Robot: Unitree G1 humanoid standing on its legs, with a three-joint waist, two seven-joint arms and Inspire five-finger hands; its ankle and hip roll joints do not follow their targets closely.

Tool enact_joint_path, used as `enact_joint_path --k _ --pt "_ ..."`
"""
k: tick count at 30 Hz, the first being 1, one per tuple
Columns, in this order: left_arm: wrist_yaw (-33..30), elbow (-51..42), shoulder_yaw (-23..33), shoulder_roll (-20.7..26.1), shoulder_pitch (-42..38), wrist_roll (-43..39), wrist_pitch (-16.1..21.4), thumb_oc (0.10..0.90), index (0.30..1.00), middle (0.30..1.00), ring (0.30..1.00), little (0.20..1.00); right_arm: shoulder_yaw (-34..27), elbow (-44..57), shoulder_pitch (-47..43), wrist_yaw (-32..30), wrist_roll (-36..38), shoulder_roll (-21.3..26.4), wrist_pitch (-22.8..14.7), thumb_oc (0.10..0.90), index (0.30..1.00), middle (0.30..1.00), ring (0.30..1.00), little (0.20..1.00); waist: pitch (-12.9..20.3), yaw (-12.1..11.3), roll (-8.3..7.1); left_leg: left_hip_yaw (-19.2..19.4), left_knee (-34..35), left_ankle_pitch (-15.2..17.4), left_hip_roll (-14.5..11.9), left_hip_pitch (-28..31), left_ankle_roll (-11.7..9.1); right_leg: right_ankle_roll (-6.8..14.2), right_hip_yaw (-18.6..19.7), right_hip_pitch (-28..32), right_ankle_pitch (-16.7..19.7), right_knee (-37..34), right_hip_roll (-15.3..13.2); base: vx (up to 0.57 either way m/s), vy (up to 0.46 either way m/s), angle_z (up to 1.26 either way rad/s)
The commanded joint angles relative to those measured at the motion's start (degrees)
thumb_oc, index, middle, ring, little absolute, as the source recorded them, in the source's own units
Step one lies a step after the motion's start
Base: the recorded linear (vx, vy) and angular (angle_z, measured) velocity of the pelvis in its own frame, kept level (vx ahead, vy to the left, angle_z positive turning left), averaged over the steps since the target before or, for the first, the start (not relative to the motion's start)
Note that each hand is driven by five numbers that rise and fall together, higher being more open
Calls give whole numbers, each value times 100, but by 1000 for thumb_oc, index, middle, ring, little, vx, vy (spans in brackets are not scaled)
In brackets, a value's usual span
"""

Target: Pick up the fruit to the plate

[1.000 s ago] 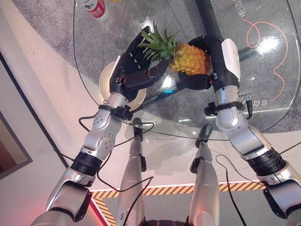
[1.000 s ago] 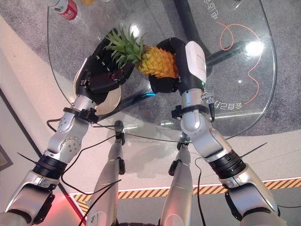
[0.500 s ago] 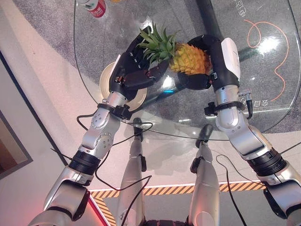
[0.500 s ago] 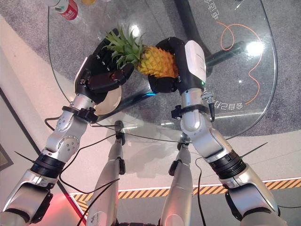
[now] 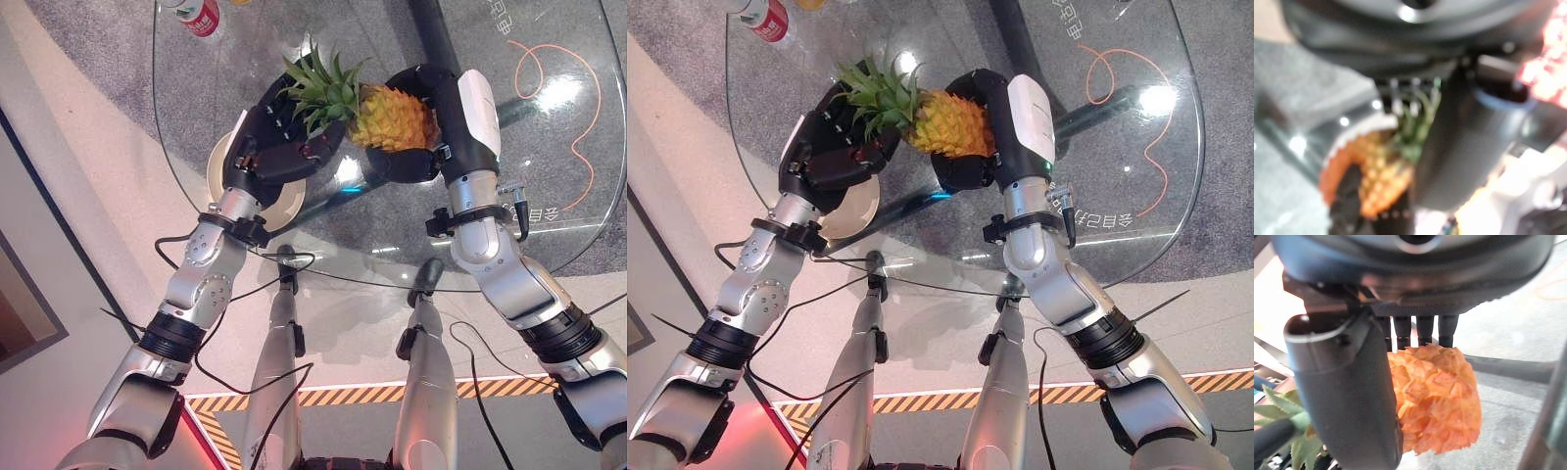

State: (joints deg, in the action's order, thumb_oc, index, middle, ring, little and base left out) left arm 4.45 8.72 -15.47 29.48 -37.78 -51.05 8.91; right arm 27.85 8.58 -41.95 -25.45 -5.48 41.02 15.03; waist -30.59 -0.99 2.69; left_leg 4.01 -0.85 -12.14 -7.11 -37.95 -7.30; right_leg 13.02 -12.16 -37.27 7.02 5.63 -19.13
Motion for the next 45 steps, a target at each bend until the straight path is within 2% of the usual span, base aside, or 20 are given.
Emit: enact_joint_path --k 1,31,32,33,45 --pt "720 -1040 -634 -218 -798 115 437 100 300 300 300 200 116 1004 -1168 -34 -72 38 -571 100 300 300 300 200 80 21 14 245 155 217 -105 487 -20 58 -68 163 394 -85 35 0 0 0" --pt "724 -1005 -685 -178 -869 61 514 100 300 300 300 200 234 1086 -1298 -113 52 24 -531 100 300 300 300 200 80 4 -10 241 185 212 -96 496 -13 63 -94 184 427 -136 31 0 0 0" --pt "712 -1009 -680 -188 -858 73 521 100 300 300 300 200 232 1087 -1286 -161 86 13 -528 641 764 764 764 741 80 2 -12 237 180 211 -95 489 -13 61 -93 178 425 -130 33 0 0 0" --pt "714 -981 -687 -190 -837 74 574 100 300 300 300 200 226 1076 -1272 -184 114 6 -528 800 900 900 900 900 80 2 -11 236 174 215 -94 489 -14 63 -93 176 423 -124 32 0 0 0" --pt "295 -926 -543 -294 -765 151 821 100 300 300 300 200 93 1008 -1139 -273 102 -100 -557 800 900 900 900 900 80 -6 -23 205 110 238 -82 423 -7 40 -94 133 394 -79 38 0 0 0"
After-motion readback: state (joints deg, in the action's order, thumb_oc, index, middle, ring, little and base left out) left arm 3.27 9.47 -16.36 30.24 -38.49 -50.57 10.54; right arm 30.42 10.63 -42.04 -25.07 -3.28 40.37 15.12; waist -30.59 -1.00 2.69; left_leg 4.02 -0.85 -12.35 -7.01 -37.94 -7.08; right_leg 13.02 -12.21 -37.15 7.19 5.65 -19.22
